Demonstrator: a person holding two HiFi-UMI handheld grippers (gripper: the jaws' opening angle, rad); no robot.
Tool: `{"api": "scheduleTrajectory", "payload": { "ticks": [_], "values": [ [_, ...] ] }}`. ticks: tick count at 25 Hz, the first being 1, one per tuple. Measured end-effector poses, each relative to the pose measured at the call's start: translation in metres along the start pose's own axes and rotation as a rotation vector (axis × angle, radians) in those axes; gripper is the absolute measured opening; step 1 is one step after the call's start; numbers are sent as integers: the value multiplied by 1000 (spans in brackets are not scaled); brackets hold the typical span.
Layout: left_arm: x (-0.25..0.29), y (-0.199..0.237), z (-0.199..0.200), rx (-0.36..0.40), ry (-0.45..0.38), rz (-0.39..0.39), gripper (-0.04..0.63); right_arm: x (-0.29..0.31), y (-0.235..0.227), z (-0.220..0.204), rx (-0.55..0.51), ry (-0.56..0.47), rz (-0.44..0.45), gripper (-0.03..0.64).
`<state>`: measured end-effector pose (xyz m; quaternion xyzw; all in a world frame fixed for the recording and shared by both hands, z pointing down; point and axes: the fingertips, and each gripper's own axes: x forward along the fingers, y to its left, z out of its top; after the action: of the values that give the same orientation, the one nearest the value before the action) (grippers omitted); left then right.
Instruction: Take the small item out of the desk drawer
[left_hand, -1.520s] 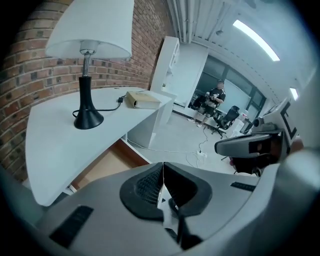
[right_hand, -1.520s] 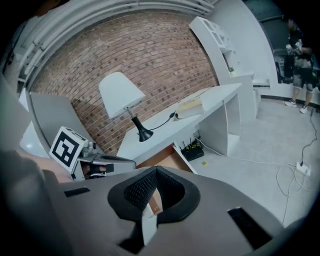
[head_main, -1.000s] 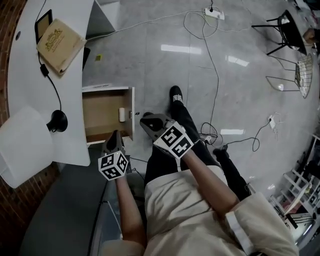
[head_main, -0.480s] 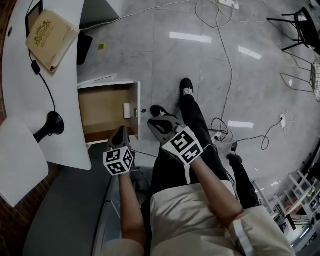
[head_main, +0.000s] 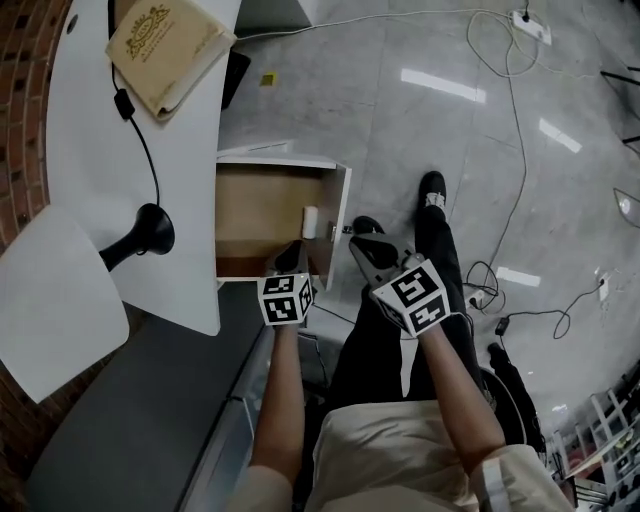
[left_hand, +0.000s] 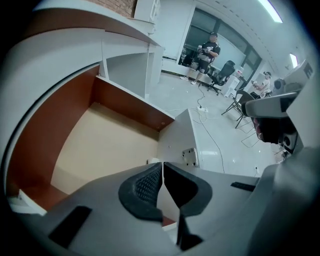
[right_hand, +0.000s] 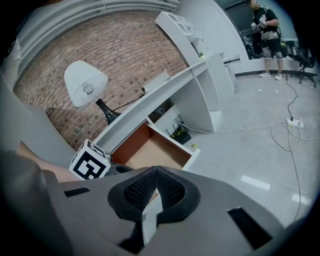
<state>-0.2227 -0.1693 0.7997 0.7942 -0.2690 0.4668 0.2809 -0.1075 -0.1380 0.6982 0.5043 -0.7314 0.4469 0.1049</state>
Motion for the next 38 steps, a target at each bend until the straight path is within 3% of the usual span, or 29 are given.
{"api": "scheduleTrajectory", "payload": {
  "ticks": [9,12,25,34,38],
  "values": [
    [45,12,-22,8,83,-19,22,28,-5,-18,8,37,27,25],
    [56,17,-24,9,101,-8,89,29,-6,-23,-1,46,39,25],
    [95,27,-31,54,162,8,202,27,-18,-30,24,49,46,25],
    [112,31,-40,52,181,32,198,36,-15,-23,16,65,51,25],
    [115,22,-40,71,192,11,129,44,-11,-21,8,74,62,25]
  ]
}}
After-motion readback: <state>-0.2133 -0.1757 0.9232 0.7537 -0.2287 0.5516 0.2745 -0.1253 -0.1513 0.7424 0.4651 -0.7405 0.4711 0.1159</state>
